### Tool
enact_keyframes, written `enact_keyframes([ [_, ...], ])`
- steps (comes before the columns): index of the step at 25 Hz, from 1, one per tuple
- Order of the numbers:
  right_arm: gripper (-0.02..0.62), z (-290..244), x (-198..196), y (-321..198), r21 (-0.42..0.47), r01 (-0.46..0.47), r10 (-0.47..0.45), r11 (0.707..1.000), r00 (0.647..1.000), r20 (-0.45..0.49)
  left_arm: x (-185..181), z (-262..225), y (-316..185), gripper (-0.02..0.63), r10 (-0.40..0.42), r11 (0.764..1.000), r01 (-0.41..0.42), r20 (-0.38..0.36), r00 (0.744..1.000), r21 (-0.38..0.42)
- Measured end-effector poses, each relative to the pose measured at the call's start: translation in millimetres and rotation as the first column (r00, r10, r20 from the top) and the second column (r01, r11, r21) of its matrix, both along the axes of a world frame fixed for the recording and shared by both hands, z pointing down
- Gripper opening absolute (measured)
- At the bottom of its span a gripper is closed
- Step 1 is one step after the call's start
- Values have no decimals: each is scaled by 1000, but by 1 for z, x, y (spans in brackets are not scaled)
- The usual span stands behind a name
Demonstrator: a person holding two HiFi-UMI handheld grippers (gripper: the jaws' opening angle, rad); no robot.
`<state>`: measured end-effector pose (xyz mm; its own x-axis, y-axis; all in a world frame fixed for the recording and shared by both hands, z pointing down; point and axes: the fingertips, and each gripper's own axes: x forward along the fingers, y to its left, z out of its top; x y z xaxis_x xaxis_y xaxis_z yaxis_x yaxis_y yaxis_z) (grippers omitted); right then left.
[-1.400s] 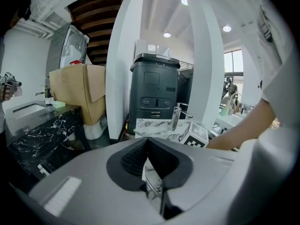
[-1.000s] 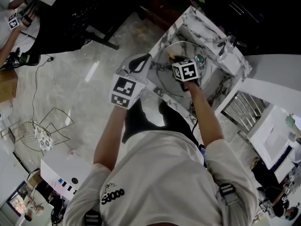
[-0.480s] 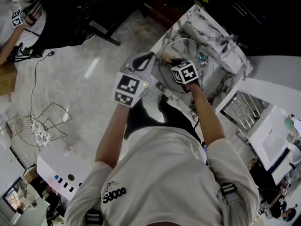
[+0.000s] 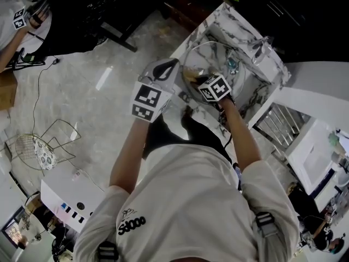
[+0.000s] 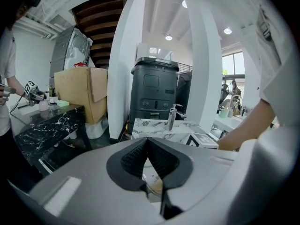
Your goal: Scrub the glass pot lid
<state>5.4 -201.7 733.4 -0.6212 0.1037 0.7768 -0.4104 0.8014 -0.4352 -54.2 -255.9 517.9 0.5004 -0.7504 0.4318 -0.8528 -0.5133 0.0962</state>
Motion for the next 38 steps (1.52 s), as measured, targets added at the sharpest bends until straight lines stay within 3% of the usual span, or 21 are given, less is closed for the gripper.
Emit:
enact_keyframes([
  [10, 46, -1, 32, 44, -145, 149, -154, 978, 988, -25, 8, 5, 5, 11, 15, 1000, -15, -4, 1000, -7],
  [18, 46, -3, 72, 72, -193, 232, -253, 953, 963, -91, 23, 3, 4, 11, 54, 999, -54, -8, 999, -5],
  [25, 46, -2, 123, 73, -235, 235, -295, 943, 918, -267, 44, 1, 3, 11, 106, 994, -106, -18, 994, -5],
  [32, 46, 3, 154, 49, -196, 68, -138, 978, 920, -367, 60, 3, -2, 11, 149, 989, -149, -28, 988, -13],
  [38, 46, 6, 181, 19, -88, -78, 30, 993, 893, -450, 71, 7, -8, 11, 181, 983, -182, -43, 982, -16],
])
